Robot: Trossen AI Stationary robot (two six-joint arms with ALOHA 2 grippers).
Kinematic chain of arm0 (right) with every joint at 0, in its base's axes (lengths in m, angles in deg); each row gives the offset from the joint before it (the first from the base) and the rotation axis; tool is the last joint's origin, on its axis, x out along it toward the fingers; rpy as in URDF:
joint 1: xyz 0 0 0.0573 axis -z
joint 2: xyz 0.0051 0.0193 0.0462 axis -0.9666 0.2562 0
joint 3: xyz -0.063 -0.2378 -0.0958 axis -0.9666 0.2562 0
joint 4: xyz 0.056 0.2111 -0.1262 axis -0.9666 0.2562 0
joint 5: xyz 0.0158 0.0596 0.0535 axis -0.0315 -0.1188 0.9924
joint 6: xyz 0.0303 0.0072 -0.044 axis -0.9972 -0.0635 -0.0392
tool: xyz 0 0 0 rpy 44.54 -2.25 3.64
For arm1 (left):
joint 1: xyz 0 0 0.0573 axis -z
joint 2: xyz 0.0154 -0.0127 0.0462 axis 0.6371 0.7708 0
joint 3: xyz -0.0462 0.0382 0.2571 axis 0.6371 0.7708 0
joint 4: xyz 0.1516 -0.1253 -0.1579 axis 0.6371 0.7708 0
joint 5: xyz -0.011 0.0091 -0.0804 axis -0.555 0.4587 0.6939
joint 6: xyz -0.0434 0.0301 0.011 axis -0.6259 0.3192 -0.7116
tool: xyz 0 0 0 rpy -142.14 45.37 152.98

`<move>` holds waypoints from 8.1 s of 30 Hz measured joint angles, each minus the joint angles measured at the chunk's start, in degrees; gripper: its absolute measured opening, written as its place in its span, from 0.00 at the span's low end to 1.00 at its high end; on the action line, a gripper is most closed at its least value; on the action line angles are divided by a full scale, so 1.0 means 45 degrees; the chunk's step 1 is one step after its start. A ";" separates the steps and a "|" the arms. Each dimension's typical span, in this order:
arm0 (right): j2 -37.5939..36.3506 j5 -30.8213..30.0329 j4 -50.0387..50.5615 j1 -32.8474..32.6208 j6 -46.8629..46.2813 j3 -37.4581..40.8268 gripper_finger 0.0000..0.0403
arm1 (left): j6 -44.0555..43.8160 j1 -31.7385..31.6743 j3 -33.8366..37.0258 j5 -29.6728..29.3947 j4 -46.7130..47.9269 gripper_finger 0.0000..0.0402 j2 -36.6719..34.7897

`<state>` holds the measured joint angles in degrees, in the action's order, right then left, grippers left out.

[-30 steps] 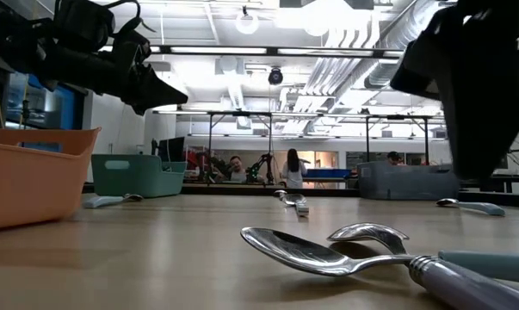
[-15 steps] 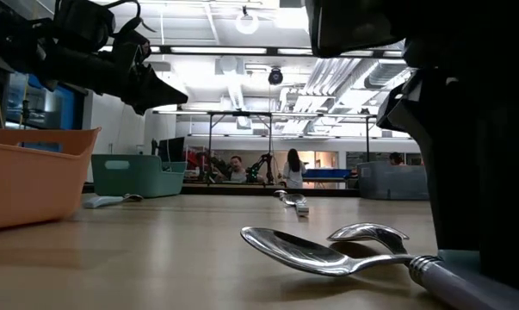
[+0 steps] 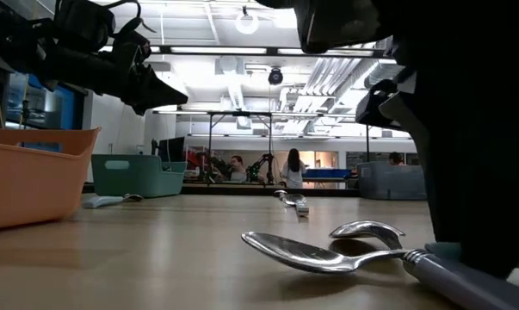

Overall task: Sort silverware by color (type)
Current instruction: Put the light blue spoon into the black bin, then put the violet spoon into the orange bin

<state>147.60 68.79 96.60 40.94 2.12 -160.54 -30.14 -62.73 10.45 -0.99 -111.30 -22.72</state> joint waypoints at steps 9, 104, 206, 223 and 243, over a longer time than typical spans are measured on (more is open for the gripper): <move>-0.1691 -0.2291 0.3800 0.0971 0.1446 -0.0724 0.01 | -0.0039 0.0024 0.0000 0.0005 0.0024 0.01 0.0000; -1.2690 -0.2614 -0.2560 1.1790 0.3075 1.1414 0.01 | 0.0874 0.0253 0.0000 0.0004 -0.0379 0.01 0.0000; -0.1217 -0.1832 -0.3036 1.1538 0.6044 0.0602 0.01 | -0.0034 0.0541 0.0005 0.0110 0.0005 0.01 -0.0005; -0.4658 -0.1196 -1.9012 0.9470 0.6901 0.9887 0.01 | -0.0195 0.0808 0.0005 -0.0114 -0.0746 0.15 0.0000; -0.5179 0.0718 -2.4157 0.7343 0.9627 0.9674 0.01 | -0.0370 0.4066 -0.1120 -0.0120 -0.3161 0.49 0.2304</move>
<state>124.29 72.02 -12.11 73.99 45.44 -117.01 -31.80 -44.43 5.41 -1.53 -125.52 -12.35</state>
